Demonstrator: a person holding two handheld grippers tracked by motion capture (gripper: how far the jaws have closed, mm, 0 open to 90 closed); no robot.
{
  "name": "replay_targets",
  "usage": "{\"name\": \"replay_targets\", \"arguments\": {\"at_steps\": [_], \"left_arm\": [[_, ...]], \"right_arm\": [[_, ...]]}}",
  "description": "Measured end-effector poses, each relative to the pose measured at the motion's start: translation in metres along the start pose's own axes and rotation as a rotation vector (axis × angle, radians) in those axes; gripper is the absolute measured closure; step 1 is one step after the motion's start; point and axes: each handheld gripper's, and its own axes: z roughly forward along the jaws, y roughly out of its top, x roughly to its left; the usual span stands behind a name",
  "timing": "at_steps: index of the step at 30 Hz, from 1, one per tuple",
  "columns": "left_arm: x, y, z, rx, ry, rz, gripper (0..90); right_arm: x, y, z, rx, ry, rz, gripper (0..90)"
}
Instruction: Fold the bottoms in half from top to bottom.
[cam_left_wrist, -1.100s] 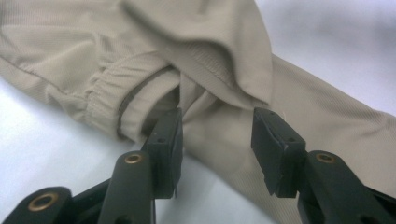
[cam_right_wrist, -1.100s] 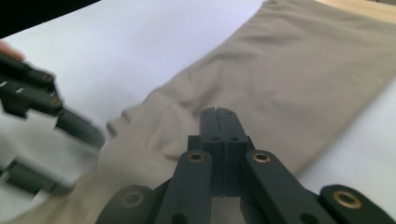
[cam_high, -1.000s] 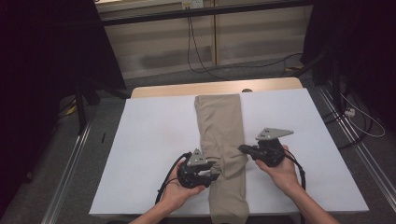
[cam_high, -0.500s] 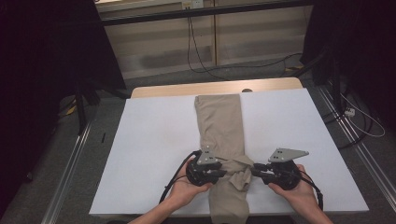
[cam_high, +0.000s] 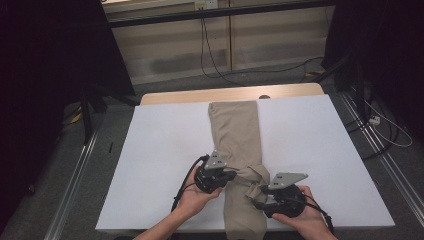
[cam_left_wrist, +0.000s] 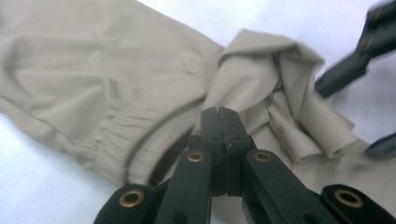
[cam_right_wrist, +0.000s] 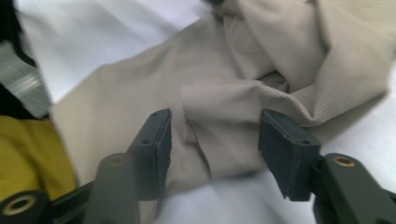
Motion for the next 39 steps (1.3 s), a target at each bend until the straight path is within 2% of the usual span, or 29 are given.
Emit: {"name": "replay_targets", "arguments": {"at_steps": [1, 2, 3, 4, 6, 11, 13, 17, 19, 20, 22, 23, 24, 25, 28, 29, 31, 32, 34, 35, 37, 39], "left_arm": [[0.001, 0.001, -0.002, -0.006, 0.006, -0.003, 90.0], [0.003, 0.002, -0.004, -0.014, 0.01, -0.007, 90.0], [0.004, 0.003, -0.005, -0.022, 0.011, -0.015, 90.0], [0.006, 0.004, -0.007, -0.032, 0.015, -0.025, 90.0], [0.01, 0.005, -0.011, -0.046, 0.018, -0.044, 90.0], [0.018, 0.002, -0.019, -0.046, 0.028, -0.066, 90.0], [0.019, 0.0, -0.021, -0.034, 0.032, -0.058, 90.0], [0.021, -0.009, -0.024, -0.007, 0.025, -0.053, 90.0], [0.02, -0.014, -0.024, 0.024, 0.025, -0.041, 90.0], [0.019, -0.019, -0.023, 0.034, 0.022, -0.049, 90.0], [0.017, -0.023, -0.023, 0.051, 0.011, -0.054, 90.0], [0.015, -0.023, -0.024, 0.048, 0.012, -0.056, 90.0], [0.013, -0.023, -0.025, 0.04, 0.005, -0.064, 88.6], [0.011, -0.022, -0.027, 0.031, -0.002, -0.064, 85.4], [-0.001, -0.023, -0.034, 0.026, 0.01, -0.032, 75.4], [-0.005, -0.024, -0.036, 0.024, 0.005, -0.035, 72.0], [-0.013, -0.027, -0.036, 0.031, -0.02, -0.022, 73.4], [-0.018, -0.028, -0.033, 0.035, -0.05, -0.013, 75.1], [-0.027, -0.029, -0.026, 0.052, -0.081, 0.002, 77.5], [-0.031, -0.029, -0.02, 0.061, -0.093, 0.01, 77.1], [-0.038, -0.027, -0.009, 0.077, -0.11, 0.031, 72.9], [-0.044, -0.025, -0.001, 0.084, -0.117, 0.058, 67.4]], "right_arm": [[0.001, 0.002, 0.004, 0.01, -0.013, -0.012, 66.7], [0.001, 0.003, 0.006, 0.009, -0.007, -0.007, 81.9], [0.0, 0.006, 0.007, -0.004, 0.017, -0.008, 89.6], [0.0, 0.008, 0.006, -0.016, 0.018, -0.012, 90.0], [0.001, 0.014, -0.003, -0.063, 0.061, -0.005, 90.0], [0.009, 0.018, -0.032, -0.189, 0.134, 0.063, 90.0], [0.015, 0.013, -0.044, -0.227, 0.157, 0.09, 90.0], [0.023, -0.007, -0.056, -0.244, 0.163, 0.14, 90.0], [0.022, -0.017, -0.06, -0.214, 0.125, 0.14, 90.0], [0.021, -0.021, -0.06, -0.205, 0.101, 0.144, 90.0], [0.015, -0.031, -0.057, -0.15, 0.055, 0.153, 87.0], [0.011, -0.035, -0.053, -0.098, 0.022, 0.154, 77.9], [0.01, -0.036, -0.052, -0.083, 0.019, 0.162, 69.4], [0.007, -0.036, -0.051, -0.093, 0.032, 0.174, 63.2], [0.006, -0.024, -0.054, -0.135, 0.028, 0.145, 54.1], [0.005, -0.018, -0.053, -0.151, 0.037, 0.143, 54.1], [0.003, -0.008, -0.047, -0.141, 0.037, 0.113, 54.7], [0.002, -0.005, -0.043, -0.136, 0.035, 0.1, 57.0], [-0.002, 0.001, -0.028, -0.101, 0.043, 0.09, 62.2], [-0.006, 0.003, -0.018, -0.073, 0.027, 0.09, 62.8], [-0.011, 0.004, -0.004, -0.026, 0.013, 0.065, 65.0], [-0.013, 0.002, 0.003, 0.003, 0.015, 0.071, 67.5]]}}
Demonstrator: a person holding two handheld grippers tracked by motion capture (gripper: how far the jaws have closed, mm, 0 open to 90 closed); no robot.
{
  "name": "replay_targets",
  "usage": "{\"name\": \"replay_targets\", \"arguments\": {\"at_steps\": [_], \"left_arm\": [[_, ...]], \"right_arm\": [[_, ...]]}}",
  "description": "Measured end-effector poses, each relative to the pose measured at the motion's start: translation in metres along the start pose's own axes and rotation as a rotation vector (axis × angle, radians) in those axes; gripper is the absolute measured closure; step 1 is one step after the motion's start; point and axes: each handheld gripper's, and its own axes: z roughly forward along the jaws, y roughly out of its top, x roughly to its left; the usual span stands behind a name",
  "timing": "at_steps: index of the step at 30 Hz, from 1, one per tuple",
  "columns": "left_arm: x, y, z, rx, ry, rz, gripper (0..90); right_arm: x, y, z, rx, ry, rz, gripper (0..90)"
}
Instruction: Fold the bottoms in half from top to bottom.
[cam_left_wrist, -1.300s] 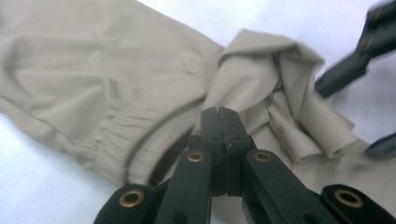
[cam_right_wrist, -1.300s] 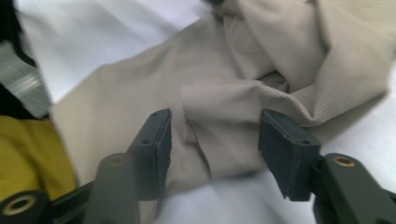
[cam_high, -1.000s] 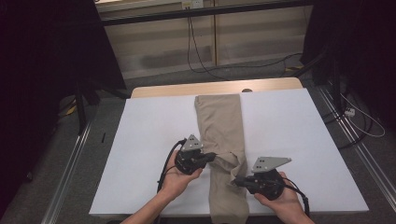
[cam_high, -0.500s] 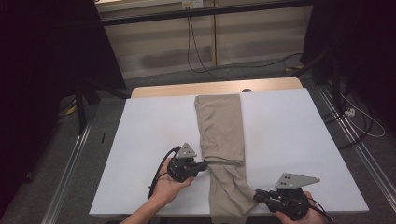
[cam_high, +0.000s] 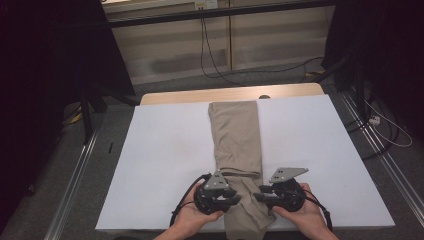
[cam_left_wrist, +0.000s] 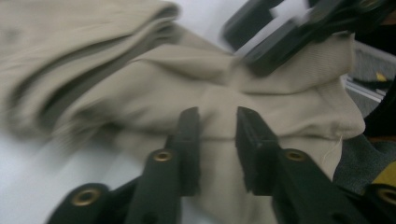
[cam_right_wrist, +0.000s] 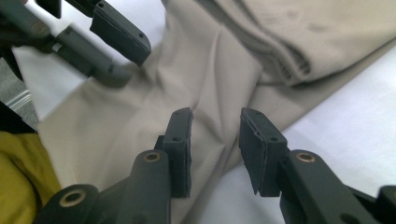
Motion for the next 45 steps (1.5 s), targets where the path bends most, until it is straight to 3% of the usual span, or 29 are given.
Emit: {"name": "replay_targets", "arguments": {"at_steps": [2, 3, 4, 5, 7, 9, 12, 14, 18, 23, 27, 30, 33, 35, 36, 38, 41, 45], "left_arm": [[-0.005, 0.003, 0.01, 0.015, -0.005, 0.037, 62.0], [-0.008, 0.004, 0.016, 0.04, 0.018, 0.063, 60.3], [-0.008, 0.005, 0.019, 0.04, 0.005, 0.074, 59.5], [-0.011, 0.005, 0.023, 0.038, 0.024, 0.105, 59.9], [-0.013, 0.005, 0.024, 0.034, 0.024, 0.145, 67.4], [-0.014, 0.004, 0.021, 0.037, 0.024, 0.134, 89.2], [-0.013, 0.005, 0.016, 0.05, -0.012, 0.105, 90.0], [-0.013, 0.006, 0.007, 0.031, -0.045, 0.077, 90.0], [-0.017, 0.004, -0.016, 0.015, -0.082, 0.069, 90.0], [-0.025, -0.002, -0.045, -0.008, -0.084, 0.055, 90.0], [-0.029, -0.007, -0.064, -0.03, -0.083, 0.041, 90.0], [-0.025, -0.009, -0.069, -0.029, -0.113, 0.018, 90.0], [-0.023, -0.018, -0.053, 0.02, -0.112, -0.011, 90.0], [-0.022, -0.023, -0.043, 0.049, -0.101, -0.017, 90.0], [-0.021, -0.023, -0.04, 0.054, -0.074, -0.011, 90.0], [-0.016, -0.019, -0.034, 0.042, -0.071, -0.025, 90.0], [-0.009, -0.009, -0.023, 0.033, -0.038, -0.032, 90.0], [0.002, -0.003, -0.003, 0.057, -0.006, -0.039, 90.0]], "right_arm": [[0.001, -0.004, 0.001, 0.021, -0.001, -0.002, 80.0], [0.001, -0.005, 0.001, 0.02, 0.008, 0.002, 86.6], [0.001, -0.007, -0.001, 0.016, 0.023, 0.014, 88.3], [0.002, -0.008, -0.002, 0.017, 0.024, 0.021, 89.0], [0.005, -0.009, -0.005, 0.012, 0.04, 0.026, 89.4], [0.01, -0.011, -0.008, 0.003, 0.063, 0.042, 89.5], [0.017, -0.011, -0.016, -0.023, 0.087, 0.057, 89.6], [0.022, -0.012, -0.022, -0.041, 0.1, 0.069, 89.5], [0.03, -0.014, -0.033, -0.082, 0.123, 0.082, 89.5], [0.042, -0.02, -0.04, -0.093, 0.141, 0.11, 89.6], [0.055, -0.024, -0.043, -0.104, 0.193, 0.143, 89.6], [0.062, -0.032, -0.043, -0.094, 0.202, 0.144, 89.6], [0.06, -0.042, -0.038, -0.044, 0.166, 0.155, 89.3], [0.059, -0.046, -0.036, 0.002, 0.084, 0.123, 88.8], [0.058, -0.048, -0.036, 0.012, 0.056, 0.114, 88.8], [0.056, -0.047, -0.04, -0.011, -0.025, 0.081, 89.3], [0.047, -0.042, -0.041, -0.028, -0.052, 0.078, 89.0], [0.034, -0.039, -0.031, 0.012, -0.095, 0.085, 82.5]]}}
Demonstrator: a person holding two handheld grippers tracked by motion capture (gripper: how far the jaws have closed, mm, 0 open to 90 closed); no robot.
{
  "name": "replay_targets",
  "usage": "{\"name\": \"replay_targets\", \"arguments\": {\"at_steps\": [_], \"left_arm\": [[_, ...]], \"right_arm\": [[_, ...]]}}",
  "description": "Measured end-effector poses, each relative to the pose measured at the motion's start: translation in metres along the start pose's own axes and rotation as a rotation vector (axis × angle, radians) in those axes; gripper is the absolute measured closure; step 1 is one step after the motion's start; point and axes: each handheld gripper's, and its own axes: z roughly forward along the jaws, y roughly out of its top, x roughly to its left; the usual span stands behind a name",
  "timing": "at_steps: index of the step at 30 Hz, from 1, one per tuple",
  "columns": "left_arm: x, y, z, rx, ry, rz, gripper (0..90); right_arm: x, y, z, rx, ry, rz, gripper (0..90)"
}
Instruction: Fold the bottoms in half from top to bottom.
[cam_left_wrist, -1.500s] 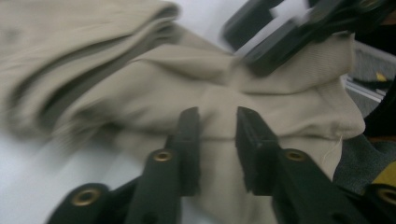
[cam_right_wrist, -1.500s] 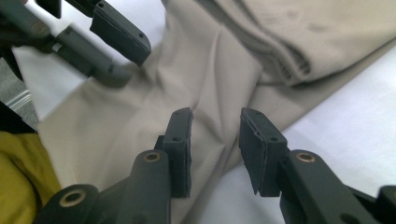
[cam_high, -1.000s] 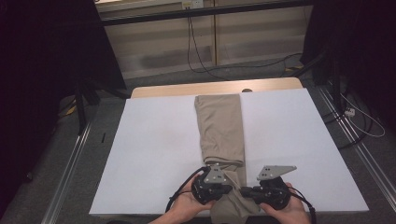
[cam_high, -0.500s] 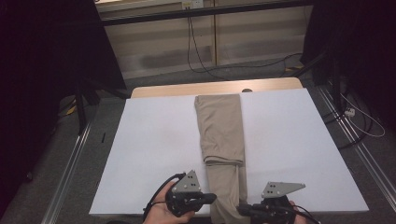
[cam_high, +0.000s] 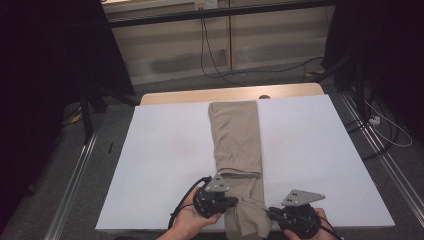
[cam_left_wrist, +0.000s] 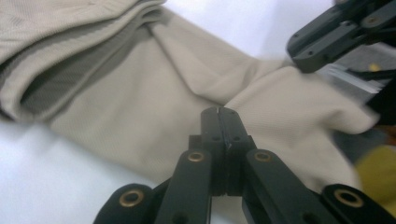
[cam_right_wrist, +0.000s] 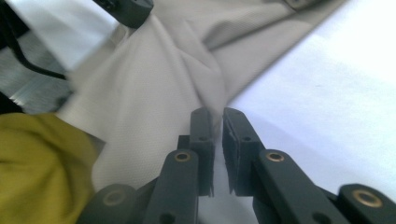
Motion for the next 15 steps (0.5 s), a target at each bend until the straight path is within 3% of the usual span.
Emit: {"name": "replay_targets", "arguments": {"at_steps": [1, 3, 5, 8, 11, 15], "left_arm": [[0.002, 0.0, 0.003, -0.008, 0.016, -0.011, 88.5], [0.001, -0.002, -0.001, -0.019, 0.041, -0.019, 69.9], [-0.004, -0.005, -0.013, -0.052, 0.047, 0.006, 68.6], [-0.017, -0.011, -0.024, -0.077, 0.002, 0.031, 74.8], [-0.034, -0.016, -0.023, -0.059, -0.054, 0.083, 82.8], [-0.048, -0.017, -0.018, -0.041, -0.101, 0.111, 82.9]], "right_arm": [[-0.002, 0.001, 0.002, 0.008, 0.001, -0.008, 80.4], [-0.002, 0.003, 0.002, 0.008, -0.023, -0.022, 76.2], [0.001, 0.005, -0.005, -0.043, 0.012, -0.03, 73.6], [0.005, 0.006, -0.011, -0.089, 0.1, -0.056, 80.6], [0.011, 0.004, -0.005, -0.058, 0.13, -0.096, 79.5], [0.014, 0.001, 0.009, 0.007, 0.125, -0.112, 75.9]]}}
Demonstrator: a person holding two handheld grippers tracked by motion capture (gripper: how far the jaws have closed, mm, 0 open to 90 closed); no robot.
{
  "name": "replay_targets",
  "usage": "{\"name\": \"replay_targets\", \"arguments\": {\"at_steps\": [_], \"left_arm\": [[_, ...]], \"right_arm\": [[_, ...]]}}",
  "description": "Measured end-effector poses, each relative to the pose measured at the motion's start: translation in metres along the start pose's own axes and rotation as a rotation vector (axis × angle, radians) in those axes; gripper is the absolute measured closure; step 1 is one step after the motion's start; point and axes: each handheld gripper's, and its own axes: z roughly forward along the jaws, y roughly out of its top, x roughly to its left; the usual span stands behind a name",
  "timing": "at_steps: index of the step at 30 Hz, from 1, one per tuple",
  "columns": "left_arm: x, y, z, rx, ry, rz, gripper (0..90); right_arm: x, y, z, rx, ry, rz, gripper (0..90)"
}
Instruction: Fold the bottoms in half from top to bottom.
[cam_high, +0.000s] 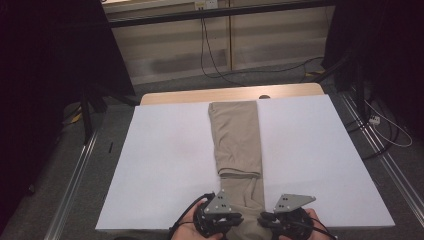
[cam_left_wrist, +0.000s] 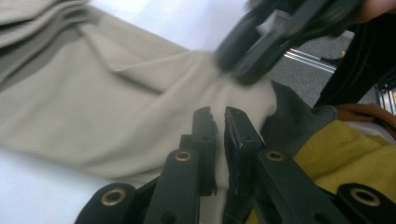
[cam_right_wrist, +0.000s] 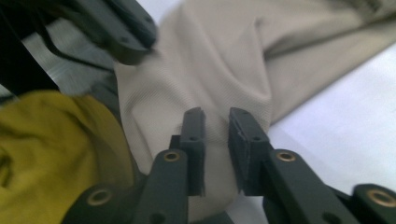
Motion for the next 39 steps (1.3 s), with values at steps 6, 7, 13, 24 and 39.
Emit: {"name": "replay_targets", "arguments": {"at_steps": [6, 7, 13, 24, 39], "left_arm": [[-0.008, -0.002, 0.012, 0.065, -0.002, 0.074, 71.2], [-0.008, -0.005, 0.016, 0.09, 0.014, 0.08, 64.3], [-0.012, -0.004, 0.018, 0.092, 0.094, 0.196, 76.0], [0.001, -0.008, -0.009, 0.062, -0.005, 0.024, 90.0], [0.02, -0.007, -0.025, 0.009, 0.097, -0.024, 62.1]], "right_arm": [[0.0, 0.001, 0.002, -0.005, -0.02, -0.003, 79.2], [0.0, 0.001, 0.002, -0.006, -0.019, 0.002, 78.8], [0.002, 0.002, -0.001, -0.026, -0.043, -0.004, 65.4], [0.002, -0.004, -0.009, 0.004, 0.071, 0.067, 90.0], [-0.003, 0.003, -0.017, -0.014, 0.034, 0.071, 66.7]]}}
